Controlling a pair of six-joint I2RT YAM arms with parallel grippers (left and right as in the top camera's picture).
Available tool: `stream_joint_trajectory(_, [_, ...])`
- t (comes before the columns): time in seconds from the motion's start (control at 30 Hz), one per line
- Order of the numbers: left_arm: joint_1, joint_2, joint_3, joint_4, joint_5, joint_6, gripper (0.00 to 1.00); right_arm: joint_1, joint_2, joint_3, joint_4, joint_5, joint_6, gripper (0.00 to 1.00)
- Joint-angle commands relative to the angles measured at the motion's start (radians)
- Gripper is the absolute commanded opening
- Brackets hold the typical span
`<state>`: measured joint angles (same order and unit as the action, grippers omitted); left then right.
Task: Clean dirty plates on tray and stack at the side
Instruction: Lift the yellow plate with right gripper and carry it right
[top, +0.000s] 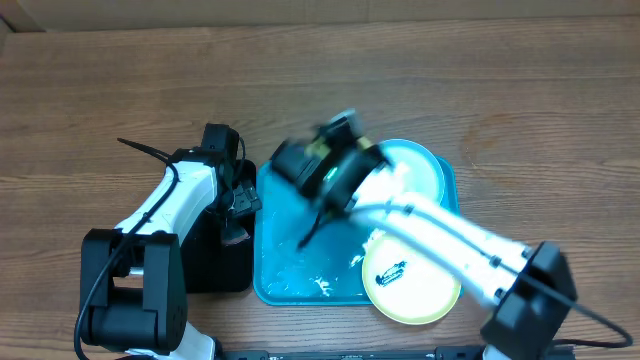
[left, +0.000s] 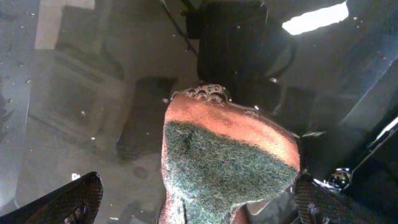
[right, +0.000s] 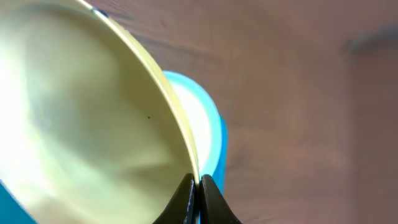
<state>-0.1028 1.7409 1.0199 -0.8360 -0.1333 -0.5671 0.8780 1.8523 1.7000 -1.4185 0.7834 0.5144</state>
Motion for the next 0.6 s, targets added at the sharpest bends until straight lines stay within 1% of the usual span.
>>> stream_joint_trajectory(0.0, [-0.006,-0.015,0.004,0.006,0.022,0.01,1.0,-0.154,-0.043,0.031,0.048,-0.282,0.068,0.04])
stream_joint_trajectory(0.1, [-0.007,-0.015,0.004,0.006,0.023,0.01,1.0,-0.303,-0.061,0.031,0.14,-0.537,-0.017,0.04])
stream_joint_trajectory(0.2, [-0.007,-0.015,0.004,0.006,0.022,0.01,1.0,-0.471,-0.08,0.04,0.21,-0.781,-0.034,0.04])
stream_joint_trajectory(0.3, [-0.007,-0.015,0.004,0.006,0.022,0.01,1.0,-0.649,-0.089,0.045,0.26,-0.951,-0.05,0.04])
stream_joint_trajectory(0.4, [-0.007,-0.015,0.004,0.006,0.022,0.01,1.0,-0.822,-0.089,0.045,0.267,-1.01,-0.052,0.04])
stream_joint_trajectory(0.57, [-0.007,-0.015,0.004,0.006,0.022,0.01,1.0,-1.075,-0.087,0.04,0.242,-1.009,-0.053,0.04])
